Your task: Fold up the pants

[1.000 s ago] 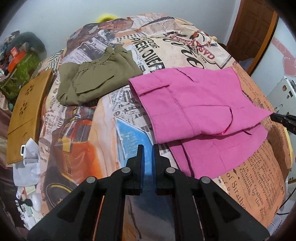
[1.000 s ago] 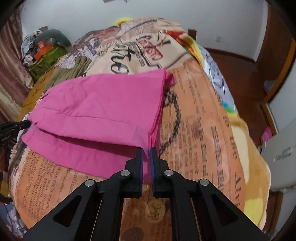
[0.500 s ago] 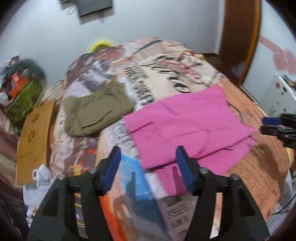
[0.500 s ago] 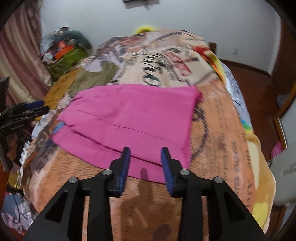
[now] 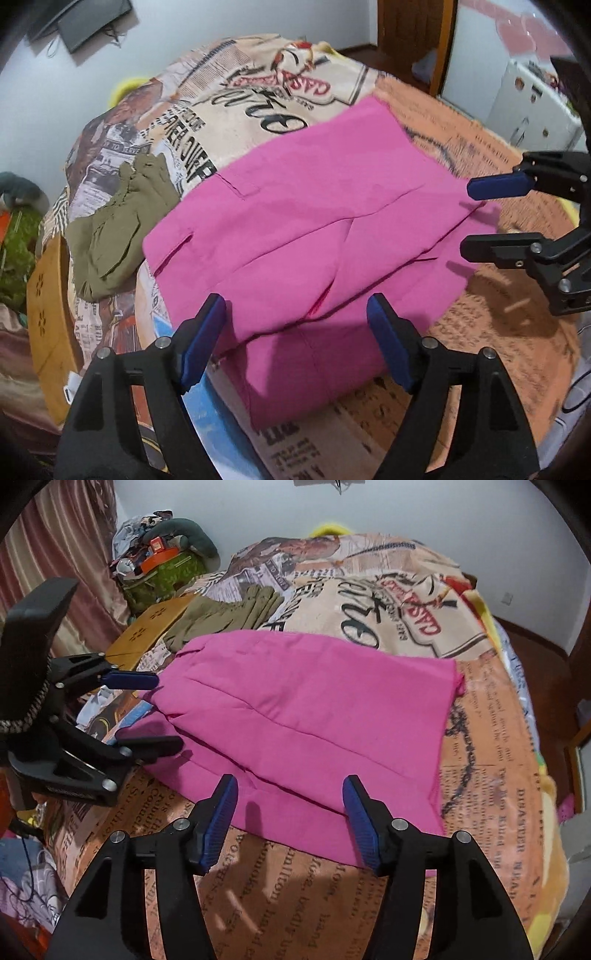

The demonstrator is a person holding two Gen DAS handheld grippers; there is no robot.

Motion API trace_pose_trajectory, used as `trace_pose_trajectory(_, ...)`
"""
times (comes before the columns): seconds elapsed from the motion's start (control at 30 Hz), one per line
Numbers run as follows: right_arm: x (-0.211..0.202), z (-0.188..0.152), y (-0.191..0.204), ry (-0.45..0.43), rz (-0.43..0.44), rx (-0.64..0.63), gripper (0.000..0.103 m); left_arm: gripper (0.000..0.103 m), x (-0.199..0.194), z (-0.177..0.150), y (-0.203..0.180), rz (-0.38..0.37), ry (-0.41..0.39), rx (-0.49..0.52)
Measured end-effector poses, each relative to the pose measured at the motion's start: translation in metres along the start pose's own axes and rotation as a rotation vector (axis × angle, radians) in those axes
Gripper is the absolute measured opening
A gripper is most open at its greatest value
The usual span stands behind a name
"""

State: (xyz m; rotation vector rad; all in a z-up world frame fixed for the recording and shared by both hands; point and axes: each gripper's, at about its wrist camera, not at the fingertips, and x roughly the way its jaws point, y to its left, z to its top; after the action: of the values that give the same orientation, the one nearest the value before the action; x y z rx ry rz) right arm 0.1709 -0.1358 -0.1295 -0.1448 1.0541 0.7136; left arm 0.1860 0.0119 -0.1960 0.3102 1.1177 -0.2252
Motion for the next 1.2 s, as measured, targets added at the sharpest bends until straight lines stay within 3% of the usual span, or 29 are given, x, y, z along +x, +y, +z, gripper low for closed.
trace_pose_trajectory(0.4,0.027,0.005,0.002,0.021,0.018,-0.023,0.055,0.079,0.008,0.016,0.005,0.01,-0.024,0.004)
trace_pose_trajectory(0.57,0.032,0.011,0.004,-0.003,0.01,-0.028,0.055,0.079,0.007,0.021,0.017,-0.065,-0.024,-0.078)
trace_pose_trajectory(0.6,0.032,0.012,0.004,-0.007,0.009,-0.027,0.053,0.079,0.007,0.022,0.018,-0.076,-0.023,-0.088)
trace_pose_trajectory(0.67,0.031,0.014,0.003,-0.017,0.019,-0.014,0.039,0.079,0.007,0.022,0.018,-0.088,-0.019,-0.101)
trace_pose_trajectory(0.73,0.032,0.018,-0.001,-0.022,0.029,0.005,0.021,0.079,0.007,0.021,0.015,-0.096,-0.018,-0.101)
trace_pose_trajectory(0.83,0.027,0.02,-0.004,-0.04,0.042,0.03,0.011,0.078,0.008,0.017,0.009,-0.115,-0.017,-0.083)
trace_pose_trajectory(0.9,0.023,0.021,-0.003,-0.053,0.042,0.03,0.009,0.072,0.007,0.016,0.005,-0.097,-0.028,-0.073)
trace_pose_trajectory(0.97,0.019,0.022,-0.001,-0.061,0.035,0.016,0.008,0.048,0.007,0.016,0.003,-0.068,-0.032,-0.062)
trace_pose_trajectory(1.07,0.013,0.022,0.001,-0.068,0.031,0.0,0.007,0.025,0.004,0.017,0.005,-0.056,-0.043,-0.073)
trace_pose_trajectory(1.2,0.004,0.021,0.006,-0.081,0.01,-0.035,0.006,0.015,-0.008,0.017,0.003,-0.069,-0.066,-0.086)
